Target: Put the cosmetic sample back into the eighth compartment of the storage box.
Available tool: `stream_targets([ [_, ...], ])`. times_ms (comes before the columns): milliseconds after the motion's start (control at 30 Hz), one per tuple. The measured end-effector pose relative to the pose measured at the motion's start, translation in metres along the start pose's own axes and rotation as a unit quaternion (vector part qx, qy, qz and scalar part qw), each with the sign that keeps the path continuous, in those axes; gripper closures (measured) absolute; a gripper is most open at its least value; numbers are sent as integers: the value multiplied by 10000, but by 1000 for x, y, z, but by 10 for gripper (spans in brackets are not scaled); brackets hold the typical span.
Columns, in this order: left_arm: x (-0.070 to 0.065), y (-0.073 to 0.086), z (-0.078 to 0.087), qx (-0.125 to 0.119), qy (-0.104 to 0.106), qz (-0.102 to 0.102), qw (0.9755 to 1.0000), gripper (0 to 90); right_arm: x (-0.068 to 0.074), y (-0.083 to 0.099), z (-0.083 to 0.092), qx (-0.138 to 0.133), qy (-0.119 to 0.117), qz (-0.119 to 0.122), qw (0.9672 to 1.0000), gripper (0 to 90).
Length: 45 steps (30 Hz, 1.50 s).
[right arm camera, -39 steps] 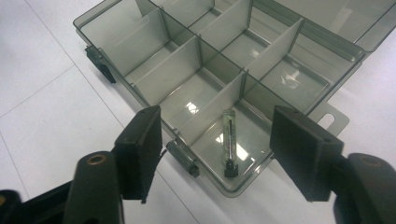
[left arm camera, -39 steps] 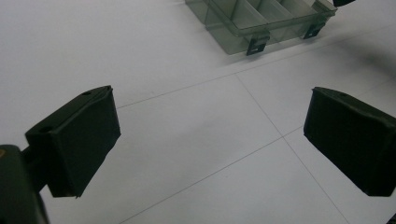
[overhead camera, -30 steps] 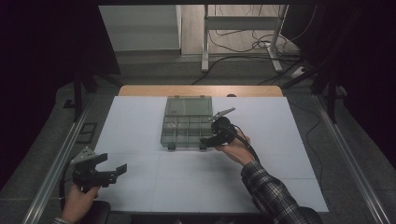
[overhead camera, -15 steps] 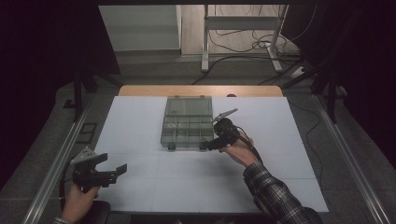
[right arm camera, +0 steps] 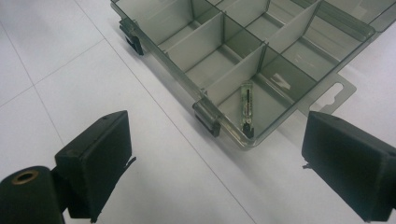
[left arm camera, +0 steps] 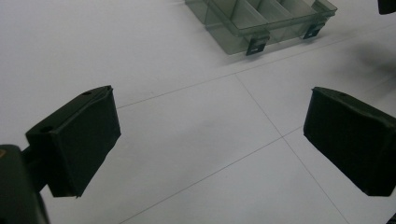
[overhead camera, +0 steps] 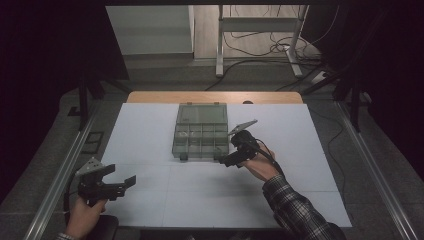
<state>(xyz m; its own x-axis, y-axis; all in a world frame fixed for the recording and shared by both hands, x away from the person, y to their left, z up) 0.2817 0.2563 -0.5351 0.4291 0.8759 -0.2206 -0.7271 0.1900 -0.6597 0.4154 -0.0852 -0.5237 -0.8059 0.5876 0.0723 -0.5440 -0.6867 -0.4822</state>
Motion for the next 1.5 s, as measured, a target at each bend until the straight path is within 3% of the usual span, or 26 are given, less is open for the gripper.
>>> stream_targets([
  [667,0,0,0,-2,4,4,10000,41,7,17,7,-72,142,162,9997,27],
  [1500,0,0,0,-19,24,32,10000,41,10,44,28,-134,143,104,9998,27],
])
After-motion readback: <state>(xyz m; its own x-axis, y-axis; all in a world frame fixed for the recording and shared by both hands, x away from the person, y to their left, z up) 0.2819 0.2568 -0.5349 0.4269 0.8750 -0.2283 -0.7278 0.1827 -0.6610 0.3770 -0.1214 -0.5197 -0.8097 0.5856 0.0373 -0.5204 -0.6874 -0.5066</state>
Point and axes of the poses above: each handheld gripper's, and its own axes: z roughly backward along the jaws, y roughly out of its underside, x roughly to its left, the point moved 8 cm from there along -z, roughly forward along the jaws, and after that the axes turned 10 degrees about x, right-handed, at the moved point
